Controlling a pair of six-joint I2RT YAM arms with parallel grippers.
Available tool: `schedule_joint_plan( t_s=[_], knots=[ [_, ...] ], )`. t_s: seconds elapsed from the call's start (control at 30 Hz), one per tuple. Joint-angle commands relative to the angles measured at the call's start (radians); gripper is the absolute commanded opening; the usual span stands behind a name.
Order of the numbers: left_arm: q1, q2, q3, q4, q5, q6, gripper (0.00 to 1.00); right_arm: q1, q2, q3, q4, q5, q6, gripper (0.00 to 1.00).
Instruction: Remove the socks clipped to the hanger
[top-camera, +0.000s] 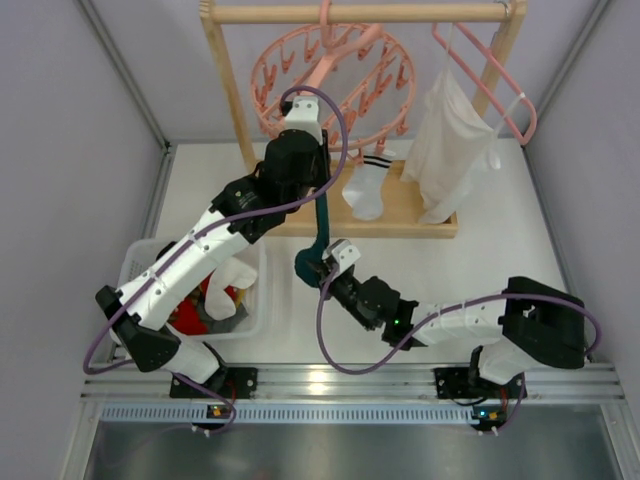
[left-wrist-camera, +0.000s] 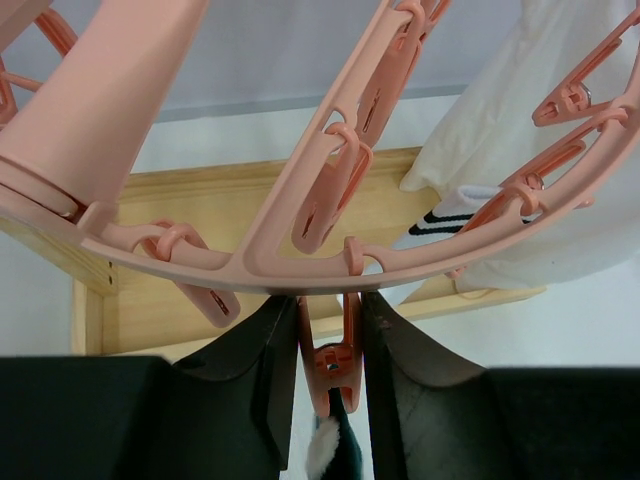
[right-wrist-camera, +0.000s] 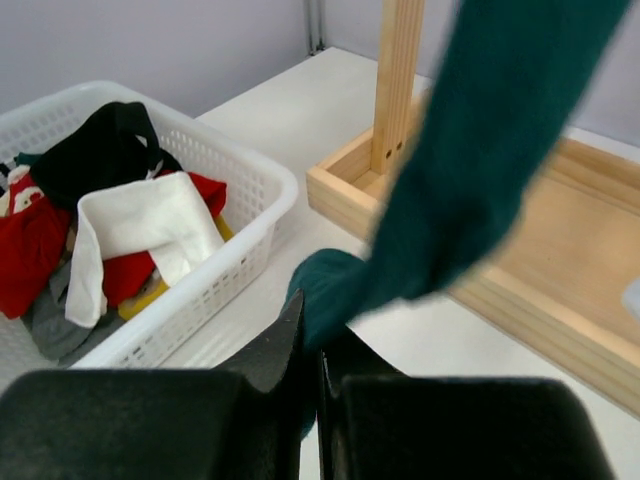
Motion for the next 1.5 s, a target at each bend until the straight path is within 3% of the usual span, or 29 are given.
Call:
schedule_joint_plan(
  t_s=[0.0,0.27,0.43,0.67,0.77,0.9,1.03,1.23,1.47],
  knots=[
    [0.004,-0.012,0.001,0.066,0.005,0.009,0.17,0.033,-0.064,-0.039,0.064,-0.01,0.037,0.0],
    [0.004,-0.028,-0.002,0.063,0.019,0.008,0.16,0.041,-0.136,-0.141,0.055,-0.004,0.059,0.0],
    [0.004,-0.06,-0.016,0.063,0.069,-0.005,0.53,0.039,-0.193,-0.184,0.029,-0.001,0.059,0.0],
    [0.002,-0.169,-0.059,0.062,0.156,-0.008,0.76,0.038,-0.26,-0.182,-0.057,-0.001,0.045,0.0],
    [0.002,-0.257,-0.103,0.062,0.235,0.008,0.97,0.024,-0.271,-0.138,-0.146,-0.075,0.036,0.0],
    [0.002,-0.402,-0.207,0.057,0.305,0.02,0.98,-0.019,-0.242,0.0,-0.287,-0.39,0.005,0.0],
    [0.002,-0.567,-0.306,0.059,0.227,-0.006,0.98,-0.037,-0.146,0.173,-0.407,-0.675,-0.065,0.0],
    [0.002,-0.799,-0.418,0.056,-0.035,-0.043,0.98,-0.039,0.115,0.486,-0.485,-0.879,-0.085,0.0],
    [0.002,-0.833,-0.381,-0.003,-0.142,-0.002,0.98,-0.039,0.445,0.893,-0.531,-1.091,-0.056,0.01]
  ],
)
